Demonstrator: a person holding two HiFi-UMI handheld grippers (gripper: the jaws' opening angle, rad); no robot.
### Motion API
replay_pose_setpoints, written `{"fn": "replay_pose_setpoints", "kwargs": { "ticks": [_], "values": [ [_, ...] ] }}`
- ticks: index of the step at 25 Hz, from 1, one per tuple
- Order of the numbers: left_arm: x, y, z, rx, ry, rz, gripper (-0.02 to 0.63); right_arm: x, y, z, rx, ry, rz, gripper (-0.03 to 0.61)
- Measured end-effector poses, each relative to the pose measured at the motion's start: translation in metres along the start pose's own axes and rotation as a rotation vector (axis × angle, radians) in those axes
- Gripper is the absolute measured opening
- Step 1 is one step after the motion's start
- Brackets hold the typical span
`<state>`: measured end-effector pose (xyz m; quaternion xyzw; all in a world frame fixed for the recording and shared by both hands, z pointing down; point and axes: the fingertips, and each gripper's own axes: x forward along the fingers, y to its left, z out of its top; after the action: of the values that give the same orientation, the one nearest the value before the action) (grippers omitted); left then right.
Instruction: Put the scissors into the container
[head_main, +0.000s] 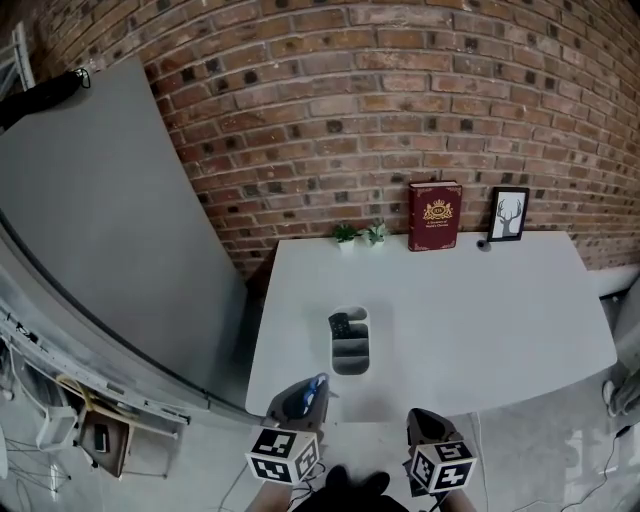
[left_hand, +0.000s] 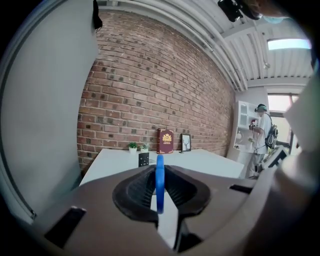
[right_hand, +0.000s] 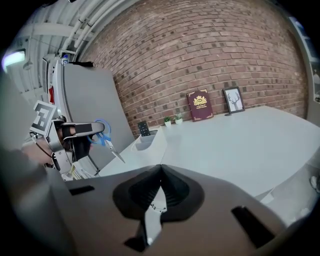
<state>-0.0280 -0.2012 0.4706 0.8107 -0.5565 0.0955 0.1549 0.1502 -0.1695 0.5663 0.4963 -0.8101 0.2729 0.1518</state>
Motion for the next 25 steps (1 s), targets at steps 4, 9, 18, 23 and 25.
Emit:
{"fn": "replay_pose_setpoints", "kwargs": {
  "ticks": [4,9,18,23,25],
  "values": [
    [0.002,0.012,0.013,0.012,-0.012,0.003,0.048,-0.001,0.001,0.005,0.011,-0.005,-0.024,0.0],
    [0.013,0.016,0.029,0.033,-0.037,-0.016,0.048,0.0,-0.006,0.005,0.035,-0.001,-0.057,0.0],
    [0.031,0.016,0.052,0.053,-0.064,-0.061,0.048,0.001,-0.009,0.004,0.04,-0.001,-0.093,0.0],
    [0.047,0.012,0.048,0.071,-0.051,-0.087,0.048,0.0,-0.012,0.006,0.048,-0.013,-0.113,0.0],
    [0.054,0.012,0.042,0.076,-0.038,-0.093,0.048,0.0,-0.011,0.006,0.046,-0.013,-0.119,0.0]
  ]
}}
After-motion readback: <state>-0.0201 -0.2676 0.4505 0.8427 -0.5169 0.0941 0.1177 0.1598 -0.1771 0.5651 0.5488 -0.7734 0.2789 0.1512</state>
